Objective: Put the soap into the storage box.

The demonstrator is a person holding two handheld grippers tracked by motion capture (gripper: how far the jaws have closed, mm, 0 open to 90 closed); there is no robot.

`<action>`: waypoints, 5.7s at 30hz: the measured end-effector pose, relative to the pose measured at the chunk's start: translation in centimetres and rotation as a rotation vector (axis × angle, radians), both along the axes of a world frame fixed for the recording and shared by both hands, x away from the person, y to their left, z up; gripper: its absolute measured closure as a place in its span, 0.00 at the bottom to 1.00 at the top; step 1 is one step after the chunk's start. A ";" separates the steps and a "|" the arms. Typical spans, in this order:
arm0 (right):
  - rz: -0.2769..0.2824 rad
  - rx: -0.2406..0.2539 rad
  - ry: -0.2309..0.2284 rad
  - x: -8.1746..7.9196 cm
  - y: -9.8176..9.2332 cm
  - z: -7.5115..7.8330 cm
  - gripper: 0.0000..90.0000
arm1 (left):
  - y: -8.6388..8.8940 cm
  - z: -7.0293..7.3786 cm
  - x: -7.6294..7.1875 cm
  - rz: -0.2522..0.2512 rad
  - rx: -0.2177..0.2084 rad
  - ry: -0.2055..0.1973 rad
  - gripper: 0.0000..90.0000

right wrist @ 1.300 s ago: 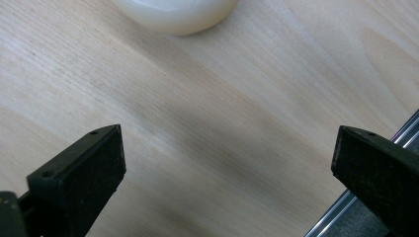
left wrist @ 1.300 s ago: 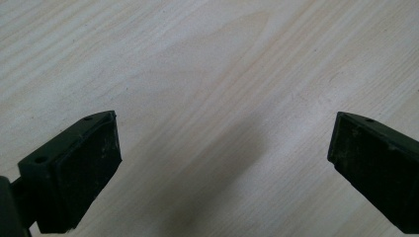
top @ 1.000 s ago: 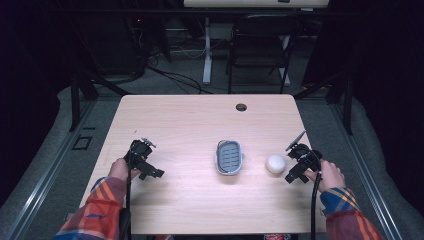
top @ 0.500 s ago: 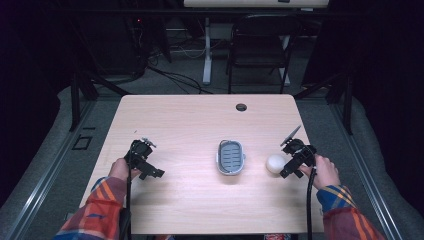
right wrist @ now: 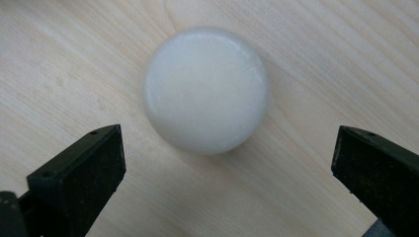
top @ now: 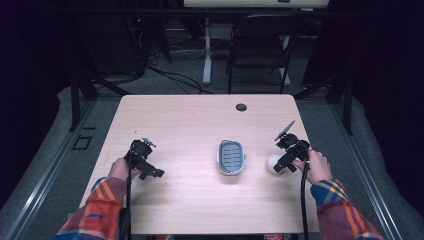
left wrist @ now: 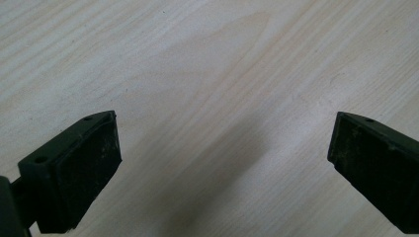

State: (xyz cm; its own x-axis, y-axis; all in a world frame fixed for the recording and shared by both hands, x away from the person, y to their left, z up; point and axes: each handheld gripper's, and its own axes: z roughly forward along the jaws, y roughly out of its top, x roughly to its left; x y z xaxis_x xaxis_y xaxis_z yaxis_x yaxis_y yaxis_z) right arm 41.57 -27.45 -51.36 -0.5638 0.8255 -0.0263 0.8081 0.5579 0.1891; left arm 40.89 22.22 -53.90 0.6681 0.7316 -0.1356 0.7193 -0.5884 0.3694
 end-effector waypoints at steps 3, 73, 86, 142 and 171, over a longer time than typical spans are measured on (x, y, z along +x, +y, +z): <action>0.002 0.000 0.014 0.5 0.2 -0.1 0.00 | 0.0 0.0 0.0 0.001 -0.001 0.001 0.00; 0.105 -0.090 0.099 2.2 2.7 -0.8 0.27 | 0.0 0.1 0.0 -0.002 -0.001 -0.003 0.00; 0.087 -0.041 0.053 1.4 3.1 0.5 0.27 | 0.0 0.1 0.0 0.000 0.000 -0.004 0.00; 0.256 -0.058 -0.013 3.6 10.7 7.3 0.27 | -0.1 0.0 0.1 -0.002 -0.002 0.004 0.00; 0.341 -0.078 0.004 4.2 15.3 6.8 0.27 | -0.1 -0.1 0.1 -0.005 -0.003 0.010 0.00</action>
State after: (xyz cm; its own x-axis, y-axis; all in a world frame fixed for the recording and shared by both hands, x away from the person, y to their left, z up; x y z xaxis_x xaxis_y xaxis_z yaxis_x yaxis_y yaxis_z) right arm 45.80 -12.16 -44.58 -0.8070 0.5853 -0.0789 0.5734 0.8085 0.1322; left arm 41.03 22.13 -53.98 0.6704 0.7278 -0.1445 0.7200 -0.5910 0.3638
